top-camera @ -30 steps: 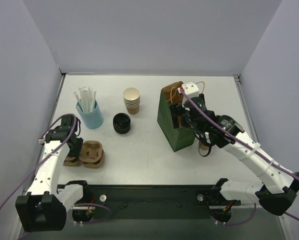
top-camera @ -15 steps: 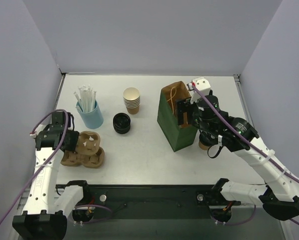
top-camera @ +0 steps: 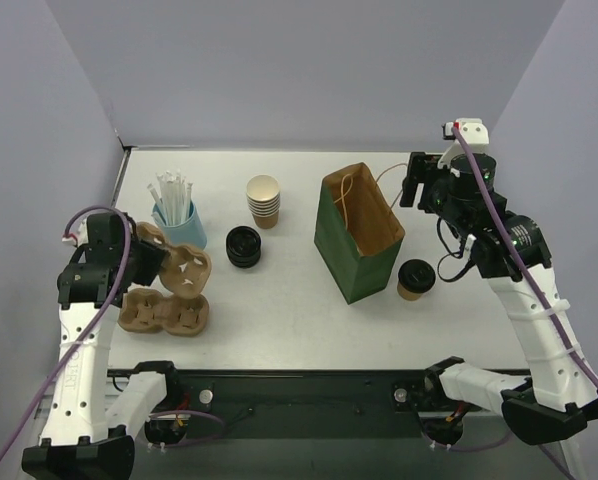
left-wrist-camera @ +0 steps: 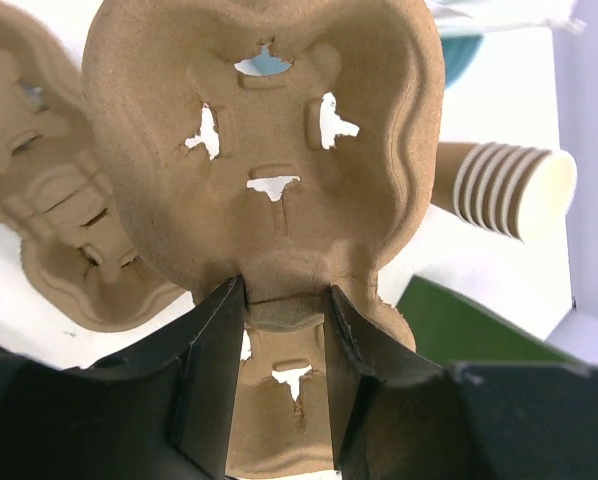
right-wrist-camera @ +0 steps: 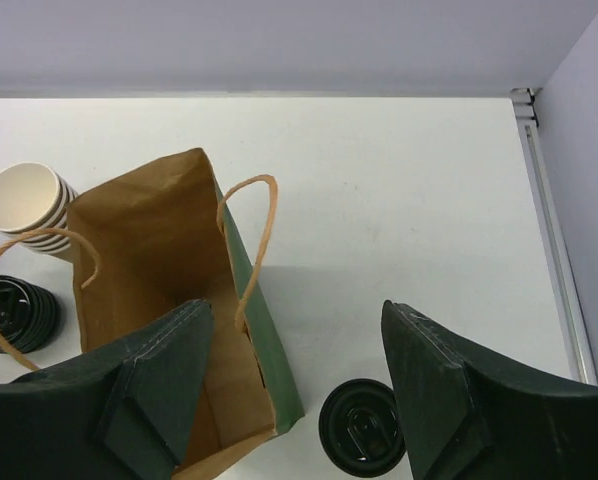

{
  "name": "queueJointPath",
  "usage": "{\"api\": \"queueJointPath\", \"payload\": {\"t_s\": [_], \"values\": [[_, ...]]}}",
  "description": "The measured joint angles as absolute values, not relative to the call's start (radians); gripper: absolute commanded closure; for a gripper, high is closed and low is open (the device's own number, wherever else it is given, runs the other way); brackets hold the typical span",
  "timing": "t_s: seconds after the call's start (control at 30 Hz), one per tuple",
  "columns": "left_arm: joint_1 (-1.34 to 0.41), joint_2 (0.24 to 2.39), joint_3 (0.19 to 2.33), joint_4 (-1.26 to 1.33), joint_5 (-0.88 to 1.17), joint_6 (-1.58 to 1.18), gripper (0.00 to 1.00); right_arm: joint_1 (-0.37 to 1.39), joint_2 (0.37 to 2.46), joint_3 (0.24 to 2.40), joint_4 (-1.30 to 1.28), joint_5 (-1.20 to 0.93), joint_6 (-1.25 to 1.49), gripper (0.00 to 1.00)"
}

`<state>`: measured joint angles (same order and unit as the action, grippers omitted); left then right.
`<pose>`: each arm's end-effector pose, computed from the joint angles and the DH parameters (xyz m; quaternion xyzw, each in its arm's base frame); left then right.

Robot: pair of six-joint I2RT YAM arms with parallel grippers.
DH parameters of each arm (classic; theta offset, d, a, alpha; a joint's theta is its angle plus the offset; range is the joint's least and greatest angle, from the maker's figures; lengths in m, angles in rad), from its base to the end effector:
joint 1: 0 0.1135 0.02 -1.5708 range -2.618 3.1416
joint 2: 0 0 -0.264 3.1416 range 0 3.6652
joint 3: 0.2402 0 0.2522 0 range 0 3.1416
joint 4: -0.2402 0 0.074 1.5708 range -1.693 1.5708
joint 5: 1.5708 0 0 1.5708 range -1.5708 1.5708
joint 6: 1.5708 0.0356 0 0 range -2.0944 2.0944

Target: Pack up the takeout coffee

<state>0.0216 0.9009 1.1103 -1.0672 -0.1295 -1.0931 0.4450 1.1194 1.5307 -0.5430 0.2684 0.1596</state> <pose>0.1546 0.0079 0.3474 -0.5138 0.7817 -0.1256 0.3304 0.1961 0.0831 0.4898 -0.0187 0.7503 0.0984 0.6535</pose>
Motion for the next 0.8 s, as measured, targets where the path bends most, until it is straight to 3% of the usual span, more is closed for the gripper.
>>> {"api": "queueJointPath", "payload": {"t_s": [0.23,0.33,0.67,0.8], "values": [[0.022,0.902,1.15,-0.975,-0.006,-0.97,0.76,0.352,1.13,1.461,-0.569,0.072,0.189,0.32],[0.021,0.904,1.169,-0.946,0.046,-0.922,0.76,0.344,1.154,1.419,-0.58,0.006,0.195,0.4],[0.018,0.906,1.245,-0.871,0.142,-0.828,0.78,0.334,1.249,1.369,-0.59,-0.054,0.208,0.91],[0.015,0.907,1.28,-0.859,0.162,-0.814,0.79,0.354,1.251,1.369,-0.587,-0.051,0.221,1.0]]}}
